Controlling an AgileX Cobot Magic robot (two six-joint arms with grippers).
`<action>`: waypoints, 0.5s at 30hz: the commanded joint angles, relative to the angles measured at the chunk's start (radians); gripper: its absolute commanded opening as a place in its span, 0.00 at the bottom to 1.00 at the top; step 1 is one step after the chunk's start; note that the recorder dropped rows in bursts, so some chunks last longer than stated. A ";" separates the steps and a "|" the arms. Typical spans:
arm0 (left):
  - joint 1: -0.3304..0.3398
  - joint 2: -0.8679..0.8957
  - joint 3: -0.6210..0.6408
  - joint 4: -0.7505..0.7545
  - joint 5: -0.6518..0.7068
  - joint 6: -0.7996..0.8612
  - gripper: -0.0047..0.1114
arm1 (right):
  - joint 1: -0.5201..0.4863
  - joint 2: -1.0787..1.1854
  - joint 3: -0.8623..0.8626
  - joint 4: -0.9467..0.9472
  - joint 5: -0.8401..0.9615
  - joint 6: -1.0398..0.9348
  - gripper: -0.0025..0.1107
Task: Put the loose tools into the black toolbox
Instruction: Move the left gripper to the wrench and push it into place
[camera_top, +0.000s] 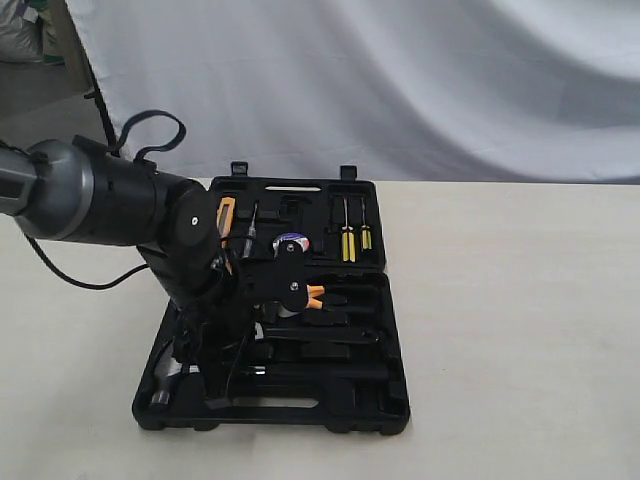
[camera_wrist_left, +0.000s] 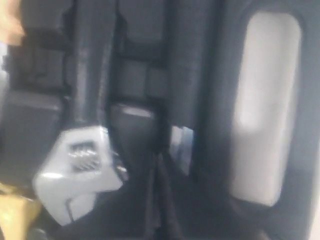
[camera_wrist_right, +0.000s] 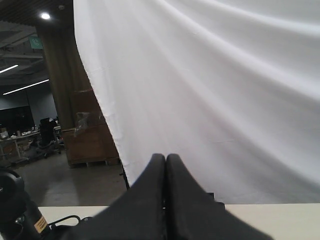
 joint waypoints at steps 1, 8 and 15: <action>-0.002 0.068 0.011 -0.008 0.015 0.006 0.05 | -0.003 -0.007 0.003 -0.013 -0.001 -0.004 0.03; -0.002 0.031 0.011 -0.008 0.015 0.007 0.05 | -0.003 -0.007 0.003 -0.013 -0.001 -0.004 0.03; -0.002 -0.101 0.011 -0.009 0.015 -0.007 0.05 | -0.003 -0.007 0.003 -0.013 -0.001 -0.004 0.03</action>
